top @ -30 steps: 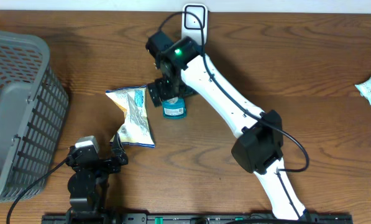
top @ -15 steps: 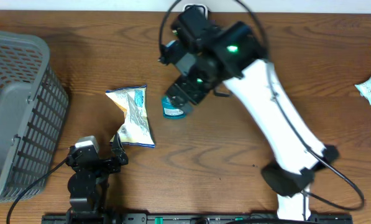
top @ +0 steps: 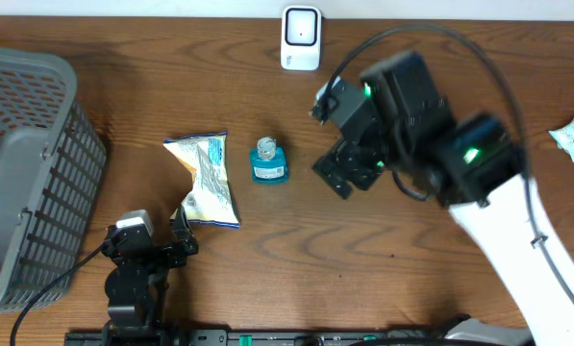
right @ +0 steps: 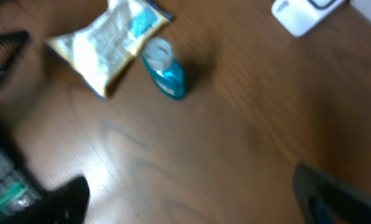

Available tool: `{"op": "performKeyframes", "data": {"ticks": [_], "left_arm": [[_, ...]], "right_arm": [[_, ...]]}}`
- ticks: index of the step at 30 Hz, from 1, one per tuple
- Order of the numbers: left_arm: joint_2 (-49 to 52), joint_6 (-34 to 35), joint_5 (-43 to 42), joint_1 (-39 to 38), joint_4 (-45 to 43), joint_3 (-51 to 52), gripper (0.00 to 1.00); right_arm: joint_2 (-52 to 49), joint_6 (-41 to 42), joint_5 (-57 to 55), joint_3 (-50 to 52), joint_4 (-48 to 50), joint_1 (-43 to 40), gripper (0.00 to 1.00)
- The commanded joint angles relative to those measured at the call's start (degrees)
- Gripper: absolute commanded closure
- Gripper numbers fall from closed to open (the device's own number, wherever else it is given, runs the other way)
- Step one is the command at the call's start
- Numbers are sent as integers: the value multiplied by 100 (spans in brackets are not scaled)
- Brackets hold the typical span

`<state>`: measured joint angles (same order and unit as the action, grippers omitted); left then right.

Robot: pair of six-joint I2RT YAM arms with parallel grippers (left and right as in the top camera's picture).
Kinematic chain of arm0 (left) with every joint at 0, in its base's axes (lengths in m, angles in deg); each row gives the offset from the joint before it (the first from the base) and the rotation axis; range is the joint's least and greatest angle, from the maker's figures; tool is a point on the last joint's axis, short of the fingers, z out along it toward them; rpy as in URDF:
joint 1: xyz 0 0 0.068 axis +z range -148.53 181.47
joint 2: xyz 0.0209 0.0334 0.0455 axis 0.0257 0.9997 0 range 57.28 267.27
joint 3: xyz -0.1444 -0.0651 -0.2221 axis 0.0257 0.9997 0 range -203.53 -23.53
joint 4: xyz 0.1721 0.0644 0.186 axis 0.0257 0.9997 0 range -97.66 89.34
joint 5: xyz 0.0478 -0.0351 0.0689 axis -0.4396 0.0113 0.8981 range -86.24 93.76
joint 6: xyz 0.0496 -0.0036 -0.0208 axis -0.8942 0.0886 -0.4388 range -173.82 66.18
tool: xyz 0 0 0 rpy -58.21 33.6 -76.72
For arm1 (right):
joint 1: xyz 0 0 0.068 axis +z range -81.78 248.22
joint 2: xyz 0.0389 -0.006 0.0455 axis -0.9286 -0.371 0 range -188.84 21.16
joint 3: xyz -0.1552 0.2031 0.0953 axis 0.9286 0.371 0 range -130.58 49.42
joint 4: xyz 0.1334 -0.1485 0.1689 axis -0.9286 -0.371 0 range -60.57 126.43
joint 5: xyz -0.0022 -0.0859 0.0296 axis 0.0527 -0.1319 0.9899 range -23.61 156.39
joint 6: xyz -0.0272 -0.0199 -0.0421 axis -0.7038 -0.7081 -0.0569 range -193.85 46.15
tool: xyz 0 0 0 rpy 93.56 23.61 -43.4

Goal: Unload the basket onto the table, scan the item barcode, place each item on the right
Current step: 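Grasp the Listerine bottle with the right gripper and lift it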

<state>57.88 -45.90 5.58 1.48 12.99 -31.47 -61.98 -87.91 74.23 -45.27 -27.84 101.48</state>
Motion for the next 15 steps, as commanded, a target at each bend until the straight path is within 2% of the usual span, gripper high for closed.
{"op": "performKeyframes", "data": {"ticks": [1,4,6,11,15], "left_arm": [[-37,55,9,31,-11,13,2],[-37,52,9,31,-11,13,2],[-37,52,9,31,-11,13,2],[-37,55,9,31,-11,13,2],[-37,55,9,31,-11,13,2]], "right_arm": [[151,-330,15,1753,1543,-13,1],[31,-1012,155,2726,3119,20,1],[-107,-999,254,3023,3762,17,1],[-501,-1185,1757,3051,4489,-103,1],[-866,-1176,2227,3049,4911,-153,1]]}}
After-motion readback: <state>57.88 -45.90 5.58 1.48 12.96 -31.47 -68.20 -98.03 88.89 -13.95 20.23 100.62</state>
